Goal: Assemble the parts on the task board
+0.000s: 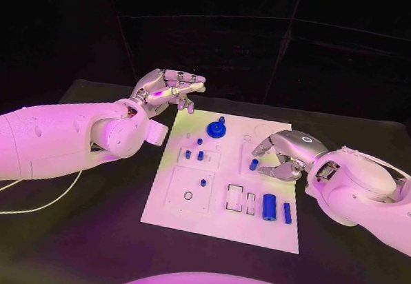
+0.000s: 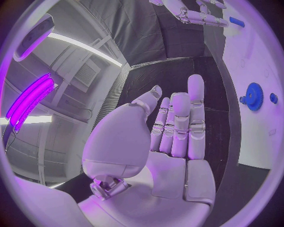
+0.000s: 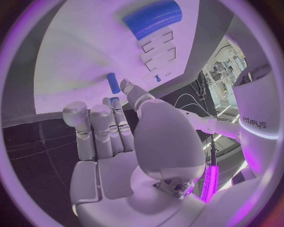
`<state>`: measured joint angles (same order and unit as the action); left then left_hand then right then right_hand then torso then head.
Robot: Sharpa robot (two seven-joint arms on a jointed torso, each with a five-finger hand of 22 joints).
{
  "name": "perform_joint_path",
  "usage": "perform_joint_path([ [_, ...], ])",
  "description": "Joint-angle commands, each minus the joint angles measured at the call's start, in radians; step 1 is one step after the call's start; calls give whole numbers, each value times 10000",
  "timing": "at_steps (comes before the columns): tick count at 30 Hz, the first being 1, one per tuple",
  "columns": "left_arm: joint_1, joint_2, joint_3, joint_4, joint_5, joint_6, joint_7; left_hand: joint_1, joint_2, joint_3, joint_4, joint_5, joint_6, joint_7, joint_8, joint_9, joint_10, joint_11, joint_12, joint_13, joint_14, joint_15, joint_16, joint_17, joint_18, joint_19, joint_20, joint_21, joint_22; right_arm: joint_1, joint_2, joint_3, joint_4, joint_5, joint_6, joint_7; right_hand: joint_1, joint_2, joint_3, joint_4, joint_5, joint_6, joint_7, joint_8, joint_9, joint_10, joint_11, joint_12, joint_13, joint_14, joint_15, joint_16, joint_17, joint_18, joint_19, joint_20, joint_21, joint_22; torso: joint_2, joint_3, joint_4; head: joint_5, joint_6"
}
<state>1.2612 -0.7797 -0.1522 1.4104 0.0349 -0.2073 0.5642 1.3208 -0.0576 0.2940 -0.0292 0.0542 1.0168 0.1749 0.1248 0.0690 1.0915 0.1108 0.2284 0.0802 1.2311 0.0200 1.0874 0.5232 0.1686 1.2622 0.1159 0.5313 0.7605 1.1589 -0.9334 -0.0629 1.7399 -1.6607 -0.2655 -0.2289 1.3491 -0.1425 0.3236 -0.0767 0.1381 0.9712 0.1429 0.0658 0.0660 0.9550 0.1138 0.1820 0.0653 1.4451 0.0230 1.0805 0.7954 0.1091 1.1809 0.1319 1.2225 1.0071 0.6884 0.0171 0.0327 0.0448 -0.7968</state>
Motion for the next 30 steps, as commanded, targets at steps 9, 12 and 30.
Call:
perform_joint_path([
  [9,13,17,8,-14,26,141,70,65,53,-75,3,-4,-23,56,42,-11,-70,-32,35,-8,-85,6,-51,-9,134,-78,20,-42,-14,20,390,9,-365,-196,799,-190,314,346,-48,10,-12,127,9,5,24,253,-86,369,15,-38,-64,-77,-101,149,87,-67,-8,61,10,-1,4,-2,-17],
  [12,13,18,8,-20,26,140,70,65,53,-75,3,-4,-23,56,42,-11,-70,-32,35,-8,-85,6,-51,-9,134,-78,20,-42,-14,20,459,8,-438,-198,882,-173,357,432,29,22,-124,187,-3,8,25,407,-116,424,-6,-29,-89,-87,-127,129,172,-89,45,146,5,-1,-2,-1,-38],
  [30,13,36,8,-41,26,138,64,89,61,-82,-6,-4,-22,52,52,-9,-75,-35,59,-7,-92,5,-55,-25,134,-79,21,-55,-27,17,789,2,-750,-186,1154,-53,302,683,775,248,-371,1015,-26,166,86,2108,-428,381,4,328,-330,905,1018,-153,1139,-305,957,1488,2,3,-8,9,-97],
])
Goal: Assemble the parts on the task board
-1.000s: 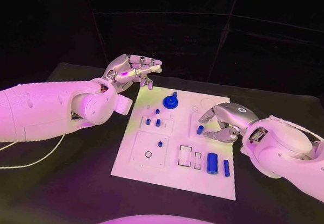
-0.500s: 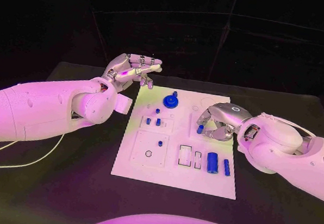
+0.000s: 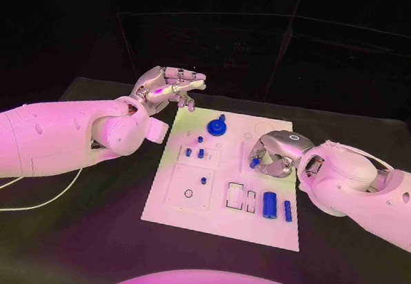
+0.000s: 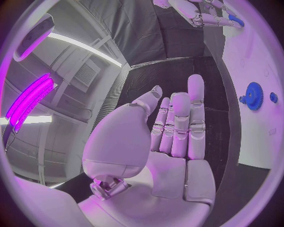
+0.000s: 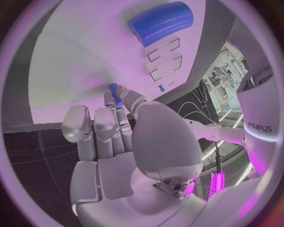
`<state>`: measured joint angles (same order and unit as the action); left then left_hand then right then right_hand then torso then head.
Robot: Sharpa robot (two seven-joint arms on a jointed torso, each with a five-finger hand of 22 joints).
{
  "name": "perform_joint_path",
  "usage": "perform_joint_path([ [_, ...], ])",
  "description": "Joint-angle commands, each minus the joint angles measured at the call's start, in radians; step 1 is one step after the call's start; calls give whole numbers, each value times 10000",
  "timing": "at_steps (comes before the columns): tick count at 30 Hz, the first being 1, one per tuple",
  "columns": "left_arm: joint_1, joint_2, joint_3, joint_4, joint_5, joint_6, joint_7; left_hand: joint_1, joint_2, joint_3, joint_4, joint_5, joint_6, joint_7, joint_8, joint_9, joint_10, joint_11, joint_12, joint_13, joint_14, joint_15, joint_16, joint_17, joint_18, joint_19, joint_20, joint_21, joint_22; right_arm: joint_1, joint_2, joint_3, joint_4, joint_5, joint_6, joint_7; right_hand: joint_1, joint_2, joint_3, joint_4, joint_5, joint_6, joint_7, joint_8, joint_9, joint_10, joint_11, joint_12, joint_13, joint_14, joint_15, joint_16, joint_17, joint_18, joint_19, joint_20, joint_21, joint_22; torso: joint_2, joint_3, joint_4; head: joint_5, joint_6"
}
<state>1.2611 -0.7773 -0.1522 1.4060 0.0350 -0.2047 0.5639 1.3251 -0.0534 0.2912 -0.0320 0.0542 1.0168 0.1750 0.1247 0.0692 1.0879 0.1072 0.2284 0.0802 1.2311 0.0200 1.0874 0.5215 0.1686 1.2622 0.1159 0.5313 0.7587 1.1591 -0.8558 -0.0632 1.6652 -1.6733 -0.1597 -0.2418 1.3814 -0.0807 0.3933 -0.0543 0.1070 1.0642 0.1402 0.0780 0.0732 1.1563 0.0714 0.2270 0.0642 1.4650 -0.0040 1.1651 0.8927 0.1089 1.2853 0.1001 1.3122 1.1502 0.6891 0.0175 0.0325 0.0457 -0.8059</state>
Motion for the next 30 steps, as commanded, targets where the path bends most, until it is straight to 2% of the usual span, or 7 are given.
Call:
perform_joint_path([
  [1,14,12,8,3,25,111,66,46,19,-54,22,-4,-22,52,53,-11,-39,1,59,-7,-92,5,-55,-9,133,-79,21,-55,-9,16,18,5,-9,-60,74,71,-34,67,90,41,-70,124,-2,52,16,135,-10,-87,16,133,-65,84,70,-158,114,7,80,87,-5,-4,-6,-9,-8],
  [8,14,6,8,6,25,107,63,46,19,-54,22,-4,-22,52,53,-11,-39,1,59,-7,-92,5,-55,-9,133,-79,21,-55,-9,15,34,5,-1,-63,-250,-35,-31,170,197,124,-168,462,-55,151,52,443,-78,-168,45,153,-118,239,219,-190,218,-37,198,258,-12,-9,5,-34,-18],
  [11,14,-2,8,7,25,106,62,65,27,-56,15,-3,-21,50,59,-10,-43,-1,72,-7,-100,4,-63,-30,134,-78,21,-63,-16,13,-15,6,83,-81,-612,-67,88,340,368,124,-449,655,-85,214,74,648,-124,-200,72,166,-159,334,311,-218,305,-76,294,398,-18,-8,-4,-32,-21],
  [18,14,-12,8,-25,25,103,62,65,27,-56,15,-3,-21,50,59,-10,-43,-1,72,-7,-100,4,-63,-30,134,-78,21,-63,-16,19,-397,18,638,43,-1312,-69,133,368,456,110,-489,712,-80,221,74,727,-137,-246,81,173,-168,393,368,-240,370,-93,364,503,-26,-9,1,-32,-6],
  [24,13,-5,8,-50,25,102,62,65,27,-56,15,-3,-21,50,59,-10,-43,-1,72,-7,-100,4,-63,-30,134,-78,21,-63,-16,38,-596,205,1316,331,-1770,92,129,309,482,96,-494,714,-64,203,65,728,-122,-309,76,176,-163,425,391,-248,389,-97,391,538,-7,0,9,-32,5],
  [26,13,-1,8,-57,25,103,62,65,27,-56,15,-3,-21,50,59,-10,-43,-1,72,-7,-100,4,-63,-30,134,-78,21,-63,-16,40,-534,237,1492,423,-1863,165,119,304,485,103,-498,714,-61,199,63,729,-118,-319,75,176,-161,431,396,-249,392,-97,395,544,-3,5,15,-33,20],
  [30,13,14,7,-73,25,107,63,65,27,-56,15,-3,-21,50,59,-10,-43,-1,72,-7,-100,4,-63,-30,134,-78,21,-63,-16,39,-205,262,1616,600,-1890,311,89,274,487,117,-514,706,-54,183,55,726,-111,-359,71,172,-154,433,381,-247,380,-94,390,532,-13,-12,14,10,-8],
])
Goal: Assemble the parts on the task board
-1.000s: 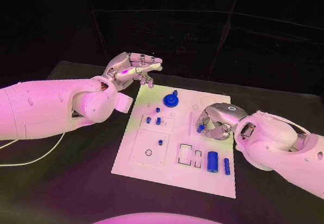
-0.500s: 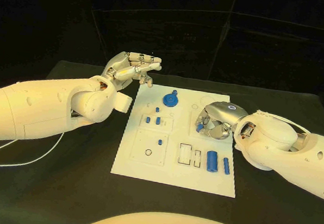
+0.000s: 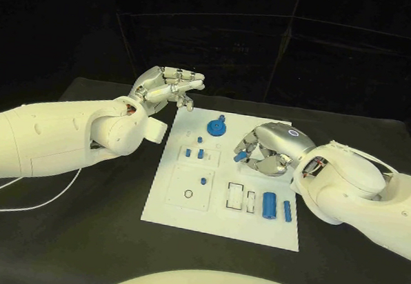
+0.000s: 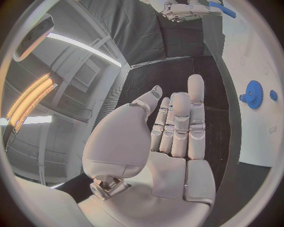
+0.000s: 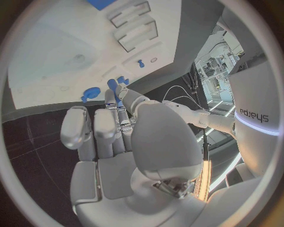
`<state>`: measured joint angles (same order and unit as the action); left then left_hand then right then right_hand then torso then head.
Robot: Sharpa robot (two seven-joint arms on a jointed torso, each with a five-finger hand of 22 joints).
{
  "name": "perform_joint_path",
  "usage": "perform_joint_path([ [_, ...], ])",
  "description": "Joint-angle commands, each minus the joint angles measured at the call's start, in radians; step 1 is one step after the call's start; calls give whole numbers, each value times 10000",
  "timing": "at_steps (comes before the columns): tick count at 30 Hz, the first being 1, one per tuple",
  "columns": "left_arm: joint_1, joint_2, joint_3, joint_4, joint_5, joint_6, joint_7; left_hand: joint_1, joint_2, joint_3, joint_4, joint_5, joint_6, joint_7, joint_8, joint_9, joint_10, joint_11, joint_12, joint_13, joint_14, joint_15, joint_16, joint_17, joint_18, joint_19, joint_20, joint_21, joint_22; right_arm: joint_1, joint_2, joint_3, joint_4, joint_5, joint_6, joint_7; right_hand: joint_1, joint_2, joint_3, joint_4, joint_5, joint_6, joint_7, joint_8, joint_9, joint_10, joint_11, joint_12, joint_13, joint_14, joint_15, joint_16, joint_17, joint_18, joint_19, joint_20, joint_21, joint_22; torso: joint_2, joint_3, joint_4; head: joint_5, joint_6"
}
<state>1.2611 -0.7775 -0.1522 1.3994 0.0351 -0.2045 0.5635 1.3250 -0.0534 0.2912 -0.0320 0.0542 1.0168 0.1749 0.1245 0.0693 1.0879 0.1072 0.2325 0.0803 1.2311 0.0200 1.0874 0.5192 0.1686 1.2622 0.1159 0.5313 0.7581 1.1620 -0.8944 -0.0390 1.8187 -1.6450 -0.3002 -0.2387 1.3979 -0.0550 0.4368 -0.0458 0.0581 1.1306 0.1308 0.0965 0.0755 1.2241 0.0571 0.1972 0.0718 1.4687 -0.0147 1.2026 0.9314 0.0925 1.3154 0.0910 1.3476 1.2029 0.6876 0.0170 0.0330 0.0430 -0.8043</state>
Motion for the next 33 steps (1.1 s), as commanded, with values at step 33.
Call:
perform_joint_path([
  [33,16,132,9,-58,24,98,89,65,27,-56,15,-3,-21,50,61,-11,-43,-1,31,-7,-100,4,-63,-7,135,-78,21,-63,-10,-435,2755,-937,-1189,973,703,940,-94,46,123,52,13,-4,83,-65,5,8,71,-205,-19,111,-17,54,-70,-69,20,13,7,-52,0,-3,-1,446,-244],
])
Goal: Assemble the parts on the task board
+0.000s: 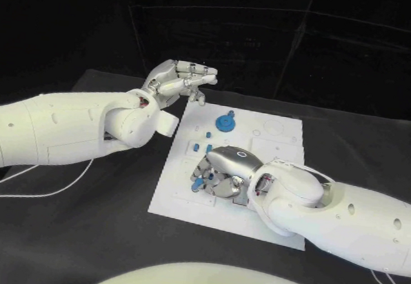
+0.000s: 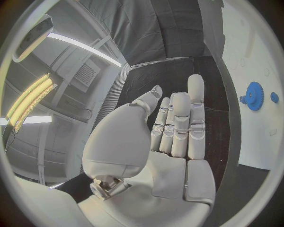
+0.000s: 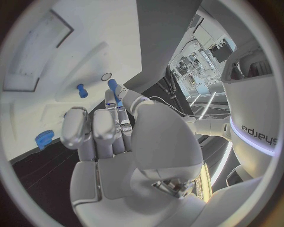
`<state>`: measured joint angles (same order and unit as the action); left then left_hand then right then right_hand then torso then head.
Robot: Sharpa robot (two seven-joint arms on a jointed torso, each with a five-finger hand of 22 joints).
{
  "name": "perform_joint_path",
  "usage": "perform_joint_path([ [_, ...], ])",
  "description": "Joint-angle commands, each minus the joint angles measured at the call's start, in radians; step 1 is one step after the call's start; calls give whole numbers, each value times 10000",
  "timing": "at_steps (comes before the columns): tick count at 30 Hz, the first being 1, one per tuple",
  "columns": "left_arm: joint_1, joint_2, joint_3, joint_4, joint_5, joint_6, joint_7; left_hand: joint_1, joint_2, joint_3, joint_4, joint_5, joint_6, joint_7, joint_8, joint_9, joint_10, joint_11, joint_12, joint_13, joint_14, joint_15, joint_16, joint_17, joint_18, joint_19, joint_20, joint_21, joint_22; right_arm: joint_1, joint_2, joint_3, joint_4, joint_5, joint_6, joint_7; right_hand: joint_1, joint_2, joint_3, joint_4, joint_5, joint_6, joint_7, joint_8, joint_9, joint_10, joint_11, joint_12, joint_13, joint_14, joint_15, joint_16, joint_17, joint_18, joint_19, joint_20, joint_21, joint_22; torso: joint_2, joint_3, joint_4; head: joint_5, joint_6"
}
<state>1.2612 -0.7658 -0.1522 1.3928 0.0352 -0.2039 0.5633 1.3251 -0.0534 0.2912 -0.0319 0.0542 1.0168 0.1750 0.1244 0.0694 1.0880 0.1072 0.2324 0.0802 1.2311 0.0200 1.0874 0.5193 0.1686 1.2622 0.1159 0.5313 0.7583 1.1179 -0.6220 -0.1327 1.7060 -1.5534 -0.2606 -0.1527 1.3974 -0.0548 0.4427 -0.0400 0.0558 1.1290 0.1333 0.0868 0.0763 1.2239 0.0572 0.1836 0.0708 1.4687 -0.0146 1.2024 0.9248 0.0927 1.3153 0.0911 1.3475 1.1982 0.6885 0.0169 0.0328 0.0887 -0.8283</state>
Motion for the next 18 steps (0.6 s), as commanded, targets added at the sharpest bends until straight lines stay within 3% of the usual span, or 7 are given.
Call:
perform_joint_path([
  [1,15,18,9,7,23,90,90,65,27,-56,14,-3,-21,50,62,-12,-44,-1,32,-7,-100,4,-63,-8,134,-78,21,-63,-13,4,46,-1,-94,58,334,73,-87,48,68,-7,39,12,59,29,-4,9,70,-75,-9,111,-17,58,-1,-72,22,14,9,-3,-7,-3,1,-9,-6],
  [18,15,15,9,17,23,84,90,65,27,-56,14,-3,-21,50,62,-12,-44,-1,32,-7,-100,4,-63,-8,134,-78,21,-63,-13,-29,218,-10,-304,-19,524,-15,-83,48,74,-12,45,9,61,25,-5,9,71,-83,-9,109,-15,57,-6,-68,10,16,0,-18,-2,-1,2,14,-78],
])
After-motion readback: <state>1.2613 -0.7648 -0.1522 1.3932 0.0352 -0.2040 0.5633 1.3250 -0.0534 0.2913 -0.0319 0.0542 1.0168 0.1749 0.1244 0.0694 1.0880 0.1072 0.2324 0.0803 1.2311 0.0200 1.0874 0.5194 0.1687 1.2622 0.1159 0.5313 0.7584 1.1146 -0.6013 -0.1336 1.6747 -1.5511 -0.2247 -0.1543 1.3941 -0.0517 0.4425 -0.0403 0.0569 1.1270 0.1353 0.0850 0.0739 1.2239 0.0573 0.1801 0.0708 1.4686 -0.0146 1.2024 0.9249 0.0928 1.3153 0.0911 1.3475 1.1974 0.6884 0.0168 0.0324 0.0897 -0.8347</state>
